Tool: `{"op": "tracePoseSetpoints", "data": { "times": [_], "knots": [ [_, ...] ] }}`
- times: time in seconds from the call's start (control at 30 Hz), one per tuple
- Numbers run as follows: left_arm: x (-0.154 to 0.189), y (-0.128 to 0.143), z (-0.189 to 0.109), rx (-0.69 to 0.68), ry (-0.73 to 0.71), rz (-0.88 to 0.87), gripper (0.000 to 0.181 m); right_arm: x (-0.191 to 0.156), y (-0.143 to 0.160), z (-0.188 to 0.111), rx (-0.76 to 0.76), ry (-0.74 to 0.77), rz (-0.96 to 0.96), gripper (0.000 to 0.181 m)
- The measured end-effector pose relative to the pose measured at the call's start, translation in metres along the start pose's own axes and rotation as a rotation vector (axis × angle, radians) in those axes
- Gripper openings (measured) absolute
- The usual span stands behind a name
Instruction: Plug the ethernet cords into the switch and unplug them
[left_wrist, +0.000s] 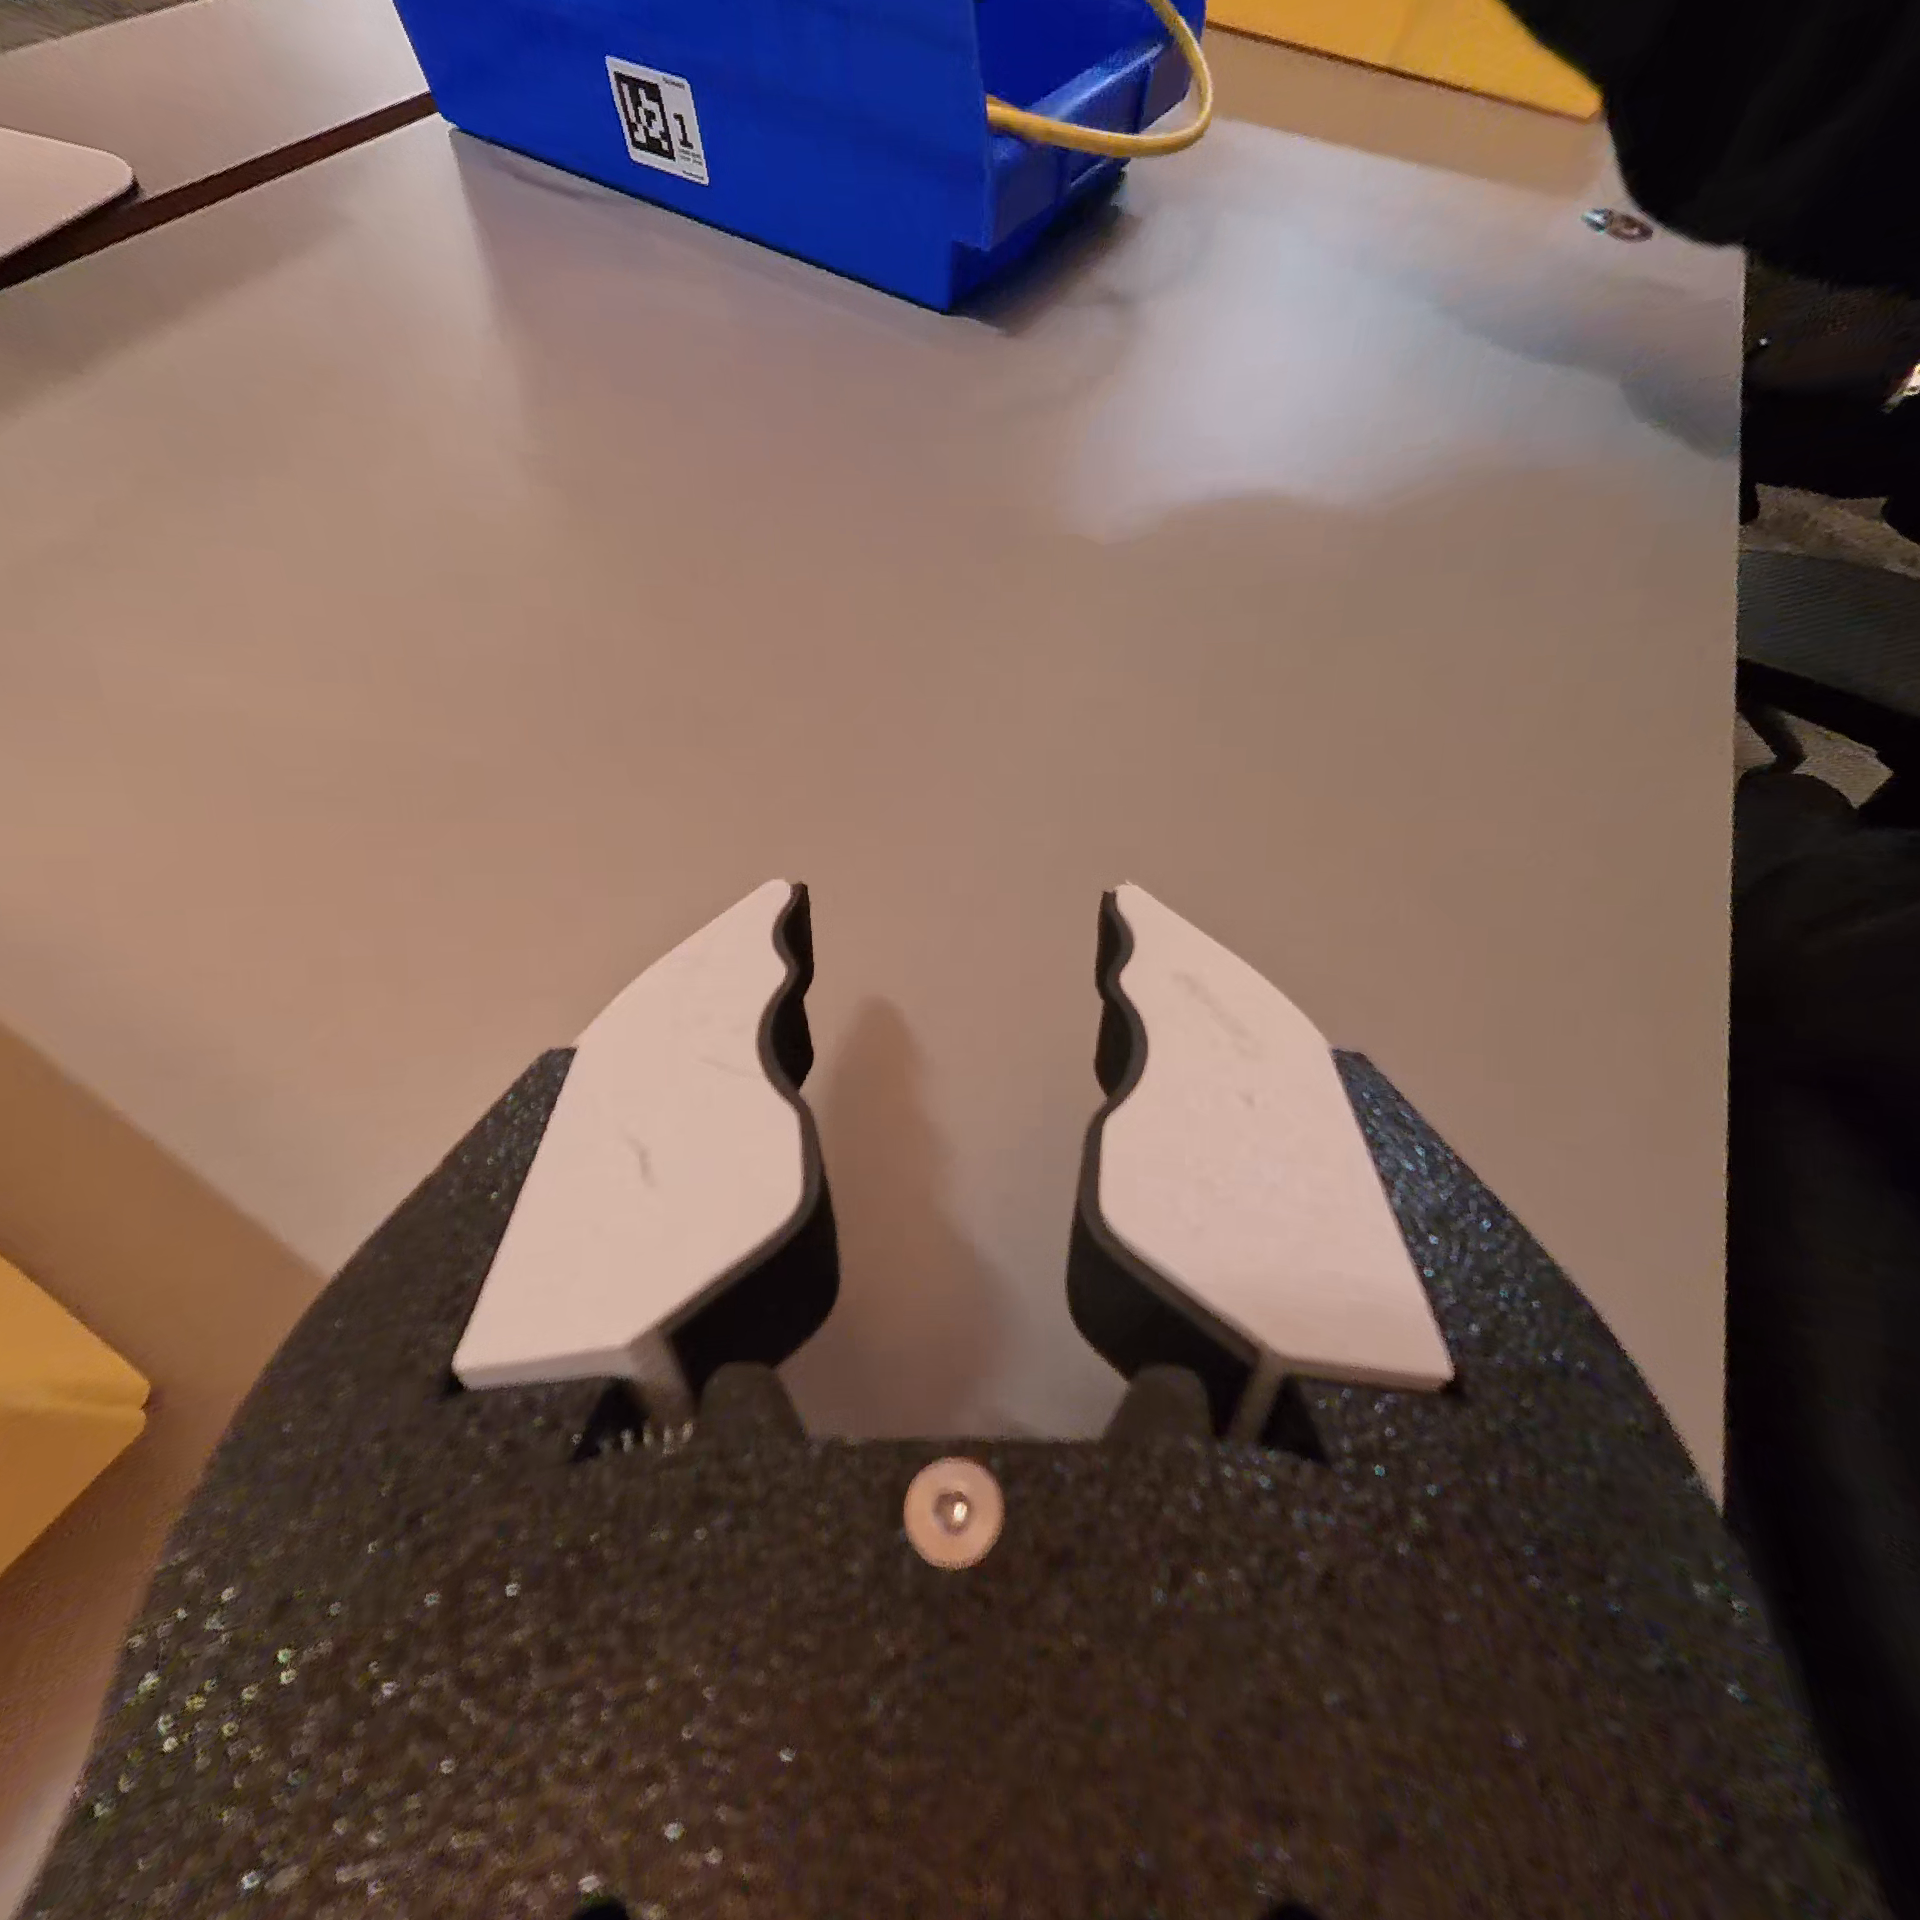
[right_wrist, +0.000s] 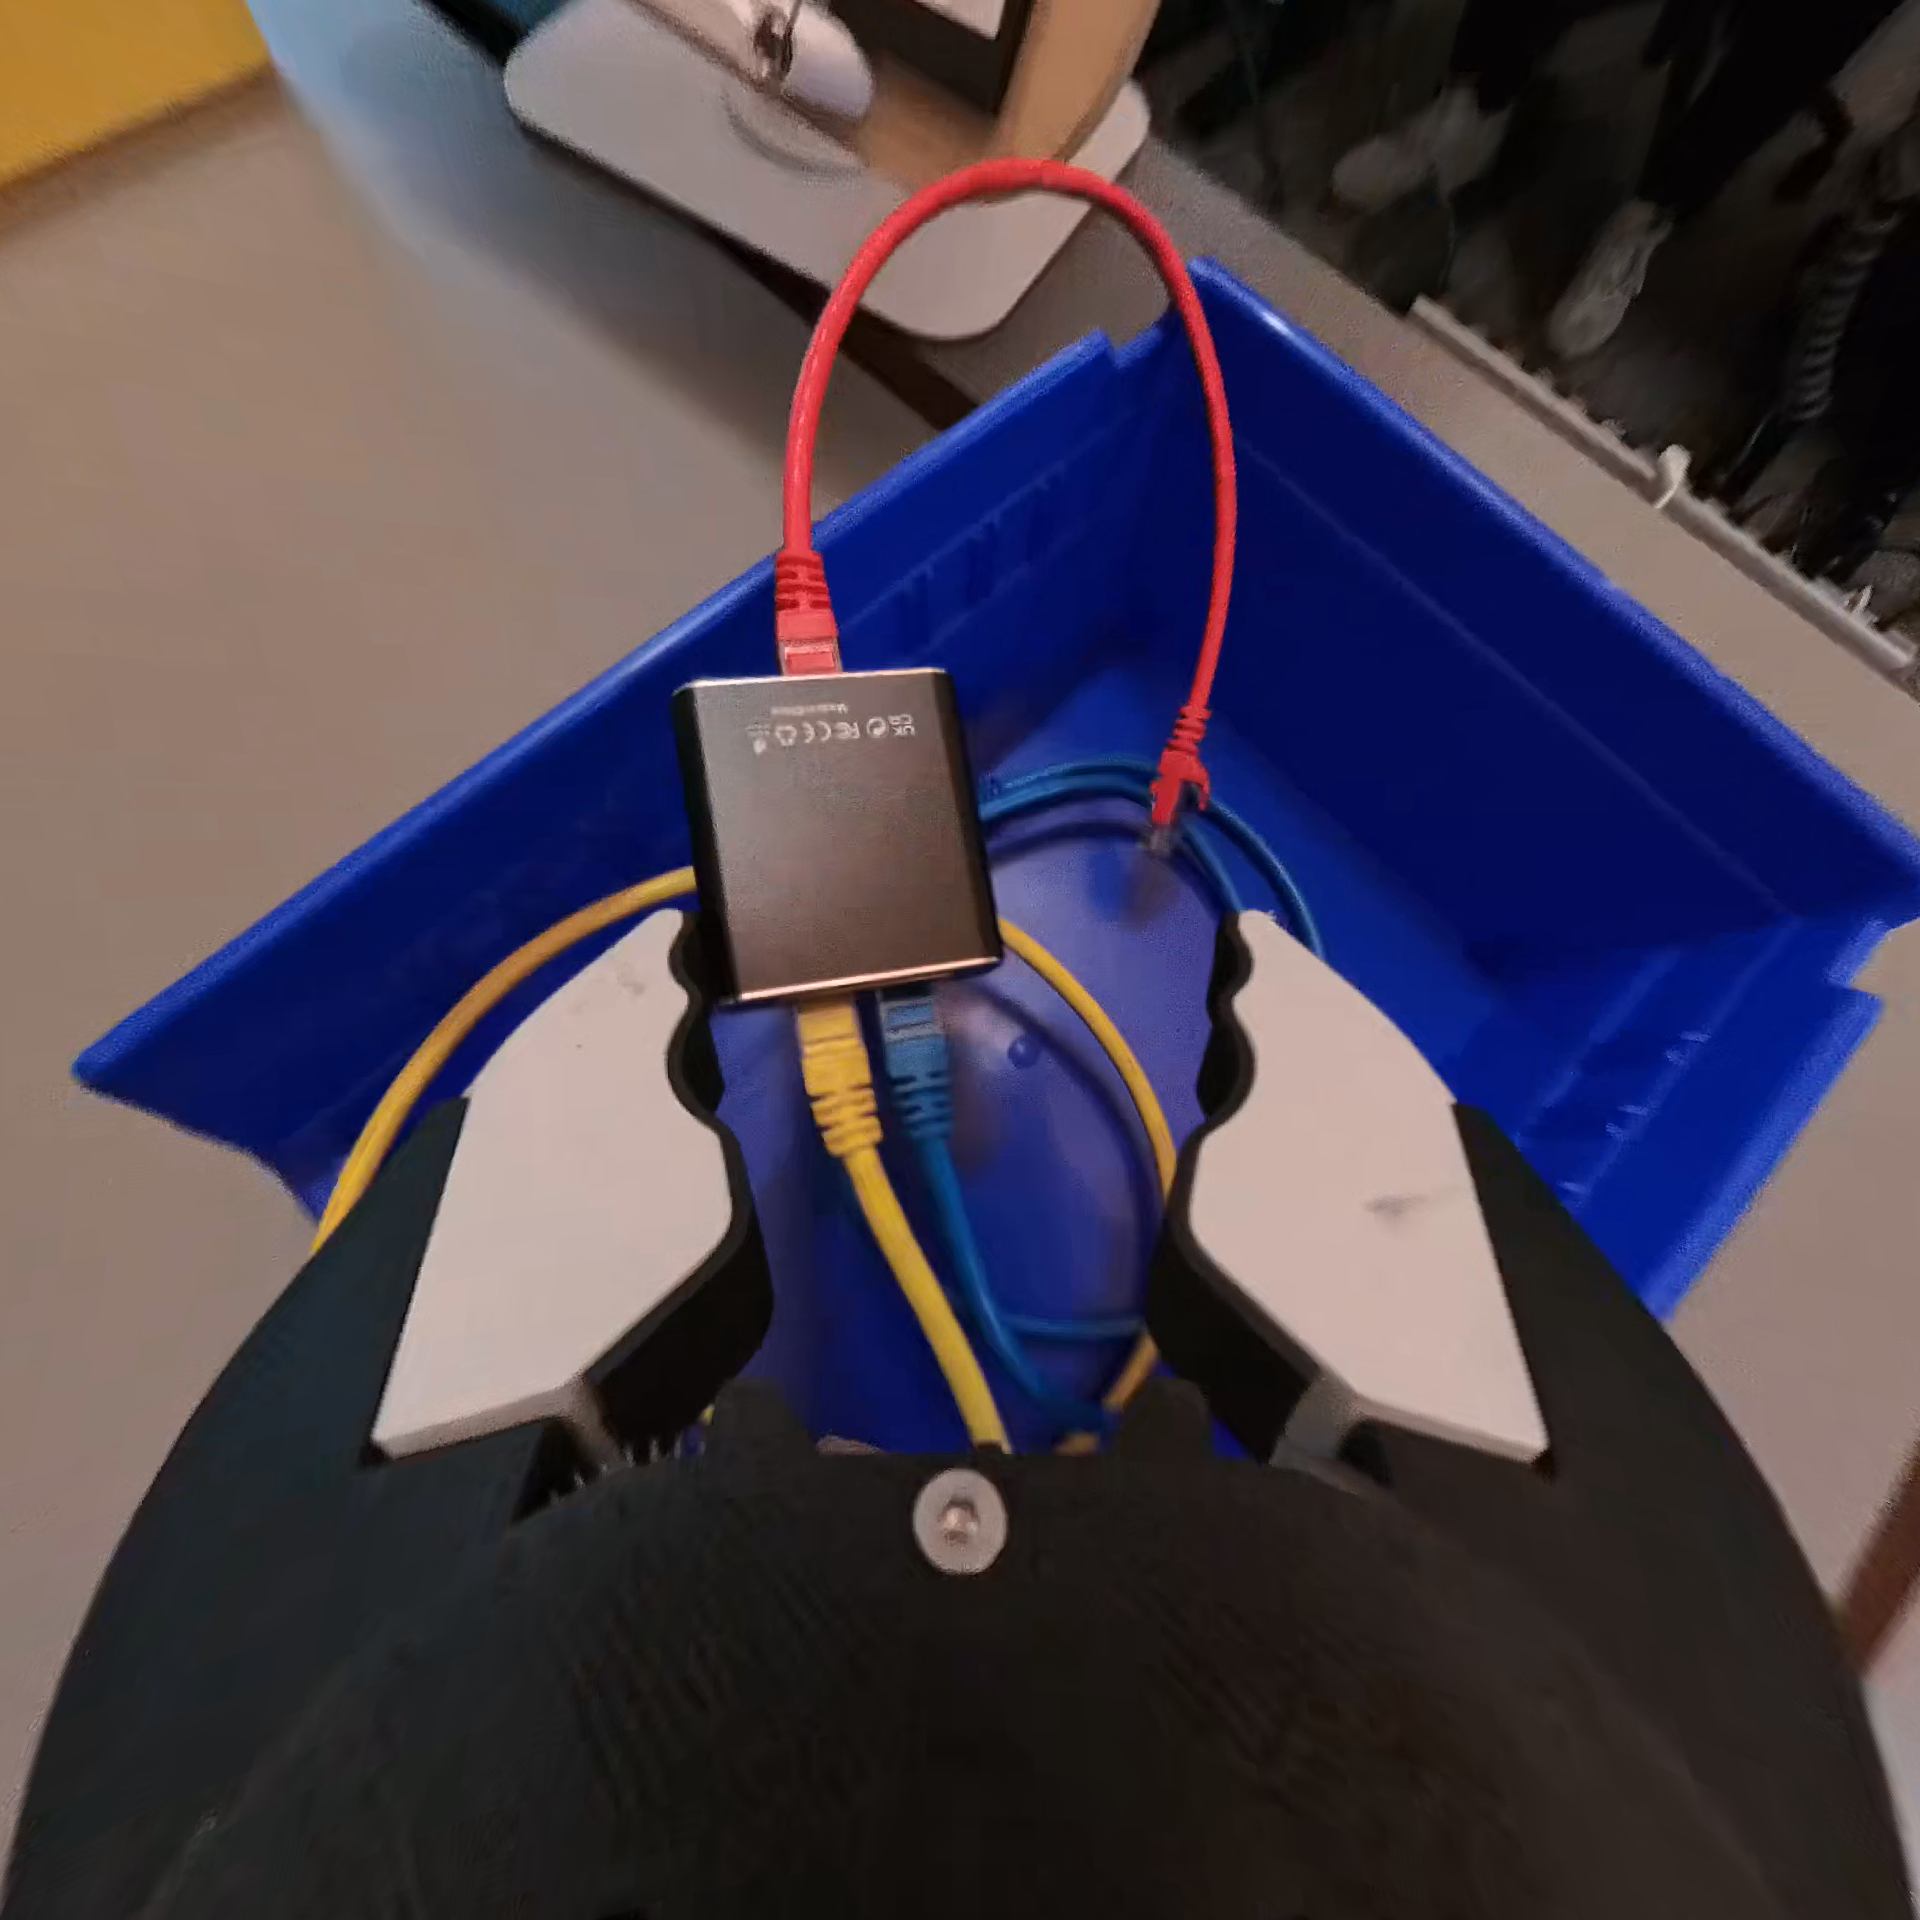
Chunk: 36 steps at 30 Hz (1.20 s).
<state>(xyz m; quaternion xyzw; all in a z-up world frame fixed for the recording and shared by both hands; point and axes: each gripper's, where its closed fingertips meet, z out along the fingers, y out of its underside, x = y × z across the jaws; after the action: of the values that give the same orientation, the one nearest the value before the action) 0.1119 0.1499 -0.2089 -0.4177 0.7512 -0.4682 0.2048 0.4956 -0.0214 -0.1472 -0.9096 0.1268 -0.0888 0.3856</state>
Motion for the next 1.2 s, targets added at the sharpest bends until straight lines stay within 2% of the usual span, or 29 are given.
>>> {"op": "tracePoseSetpoints", "data": {
  "times": [0.13, 0.2, 0.27, 0.37, 0.5, 0.6, 0.67, 0.73, 0.83, 0.9, 1.0, 1.1, 1.2],
  "knots": [
    [0.002, -0.001, -0.002, 0.010, 0.002, 0.003, 0.052, -0.006, 0.000, -0.036, -0.107, 0.004, -0.078, 0.088],
    [0.001, -0.001, -0.002, 0.013, 0.008, -0.008, 0.052, -0.018, 0.002, -0.057, -0.082, 0.032, -0.109, 0.087],
    [0.000, 0.000, -0.001, 0.003, 0.002, -0.017, 0.052, -0.045, 0.013, -0.074, -0.049, 0.019, -0.145, 0.086],
    [0.000, -0.003, 0.011, -0.019, -0.020, -0.028, 0.051, -0.071, 0.039, -0.090, 0.005, 0.150, -0.201, 0.080],
    [0.009, -0.029, 0.051, -0.001, -0.053, -0.042, 0.052, -0.103, 0.075, -0.089, 0.044, 0.278, -0.204, 0.076],
    [0.004, -0.056, 0.091, 0.000, -0.120, -0.023, 0.056, -0.113, 0.093, -0.084, 0.040, 0.381, -0.242, 0.073],
    [-0.003, -0.080, 0.118, 0.020, -0.155, -0.028, 0.059, -0.114, 0.094, -0.086, 0.095, 0.415, -0.178, 0.073],
    [-0.006, -0.108, 0.146, 0.046, -0.151, -0.088, 0.065, -0.123, 0.092, -0.085, 0.133, 0.353, -0.100, 0.073],
    [-0.006, -0.145, 0.187, 0.079, -0.141, -0.170, 0.071, -0.124, 0.086, -0.091, 0.194, 0.394, -0.058, 0.072],
    [-0.018, -0.161, 0.210, 0.106, -0.233, -0.207, 0.070, -0.123, 0.091, -0.089, 0.190, 0.408, -0.026, 0.072],
    [-0.025, -0.180, 0.236, 0.154, -0.329, -0.249, 0.071, -0.118, 0.098, -0.086, 0.187, 0.428, 0.028, 0.074],
    [-0.038, -0.189, 0.250, 0.152, -0.468, -0.203, 0.071, -0.107, 0.100, -0.092, 0.209, 0.487, 0.078, 0.074],
    [-0.042, -0.190, 0.261, 0.117, -0.514, -0.148, 0.058, -0.100, 0.104, -0.098, 0.232, 0.502, 0.121, 0.075]
  ]
}}
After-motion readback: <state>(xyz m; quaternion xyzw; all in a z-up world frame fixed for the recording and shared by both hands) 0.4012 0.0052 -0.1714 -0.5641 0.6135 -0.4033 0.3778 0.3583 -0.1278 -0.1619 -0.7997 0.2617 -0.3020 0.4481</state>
